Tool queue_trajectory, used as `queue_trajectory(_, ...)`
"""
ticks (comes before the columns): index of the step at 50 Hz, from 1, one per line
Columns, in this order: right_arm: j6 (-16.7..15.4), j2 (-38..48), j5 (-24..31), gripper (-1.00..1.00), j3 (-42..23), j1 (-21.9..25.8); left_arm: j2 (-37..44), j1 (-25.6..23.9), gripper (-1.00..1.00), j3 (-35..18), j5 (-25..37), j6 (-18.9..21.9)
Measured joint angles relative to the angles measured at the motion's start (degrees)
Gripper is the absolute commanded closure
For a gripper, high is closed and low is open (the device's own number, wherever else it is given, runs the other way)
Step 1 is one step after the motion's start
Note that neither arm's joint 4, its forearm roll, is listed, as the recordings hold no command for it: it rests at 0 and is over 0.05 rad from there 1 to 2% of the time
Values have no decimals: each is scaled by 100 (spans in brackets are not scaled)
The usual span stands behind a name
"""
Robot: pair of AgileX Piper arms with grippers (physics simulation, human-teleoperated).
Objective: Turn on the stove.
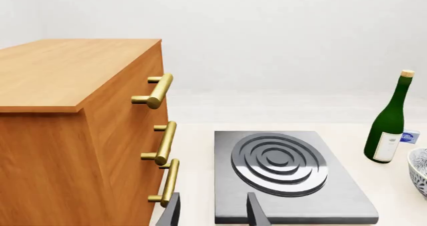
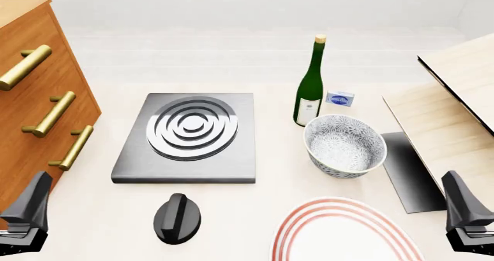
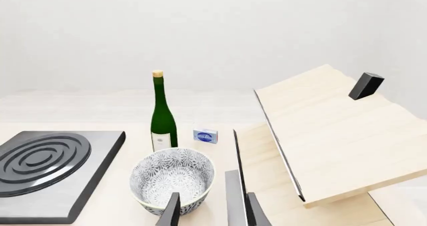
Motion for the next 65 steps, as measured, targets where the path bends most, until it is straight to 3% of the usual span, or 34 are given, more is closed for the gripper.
queue_trajectory(15,2,30,-11,-100,-14,-1,161,-33,-100,-34,-21,56)
queue_trajectory(34,2,62,-41,-100,-15,-1,1631,-223,-100,-851,67,462)
queue_trajectory(51,2,46,-20,-100,-21,-1,2571,-860,-100,-1384,400,804)
queue_trajectory(65,2,42,-13,-100,-25,-2,2991,-1497,-100,-1617,695,843)
